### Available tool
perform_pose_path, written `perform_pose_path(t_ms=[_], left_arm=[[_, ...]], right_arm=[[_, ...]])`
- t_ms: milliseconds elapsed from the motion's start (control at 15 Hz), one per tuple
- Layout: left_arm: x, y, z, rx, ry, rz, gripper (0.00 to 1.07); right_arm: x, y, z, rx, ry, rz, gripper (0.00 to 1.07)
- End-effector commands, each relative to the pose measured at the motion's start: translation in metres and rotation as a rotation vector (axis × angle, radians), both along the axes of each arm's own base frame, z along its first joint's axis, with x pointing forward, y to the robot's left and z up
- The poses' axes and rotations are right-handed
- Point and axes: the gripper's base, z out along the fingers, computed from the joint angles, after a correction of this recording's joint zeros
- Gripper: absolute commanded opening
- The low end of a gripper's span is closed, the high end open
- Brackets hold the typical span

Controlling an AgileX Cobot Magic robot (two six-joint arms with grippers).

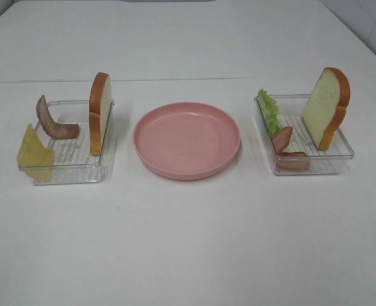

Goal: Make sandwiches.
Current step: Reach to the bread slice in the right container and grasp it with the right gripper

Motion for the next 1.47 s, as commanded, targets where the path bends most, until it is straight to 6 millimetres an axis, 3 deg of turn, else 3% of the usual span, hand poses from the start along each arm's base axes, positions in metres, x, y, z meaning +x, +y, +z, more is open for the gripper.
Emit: perform_pose_path(t_ms=[67,733,933,1067,1133,1267,1333,1400,1467], left_arm=[[-0.002,0.0,-0.001,-0.006,-0.015,0.001,1.01],[-0.002,0.0,-0.001,-0.006,-0.015,0.001,1.01],[-0.002,0.0,-0.001,-0.006,-0.015,0.001,1.01],[-0.002,0.0,-0.001,0.0,-0.016,0.005,1.01],[-0.002,0.0,-0.001,0.0,-0.016,0.005,1.01],[-0.002,0.0,-0.001,0.0,-0.016,0.005,1.01],[-0.002,0.0,-0.001,0.0,-0.016,0.005,1.01],[-0.002,0.0,-0.001,-0.001,-0.016,0.004,1.01],[-0.002,0.0,-0.001,-0.001,-0.016,0.004,1.01]], right_arm=[[-0.002,0.0,0.0,0.0,-0.026,-0.009,0.99],[0.005,0.0,0.006,-0.024,0.026,0.007,0.99],[0.051,0.001,0.036,-0.049,0.237,0.038,0.99],[0.109,0.003,0.063,-0.04,0.385,0.045,0.99],[0.121,0.004,0.071,-0.037,0.395,0.046,0.99],[0.176,0.007,0.091,-0.013,0.476,0.056,0.99],[0.22,0.011,0.099,0.011,0.541,0.066,0.98],[0.251,0.013,0.102,0.029,0.579,0.07,0.98],[0.263,0.014,0.102,0.036,0.592,0.074,0.98]])
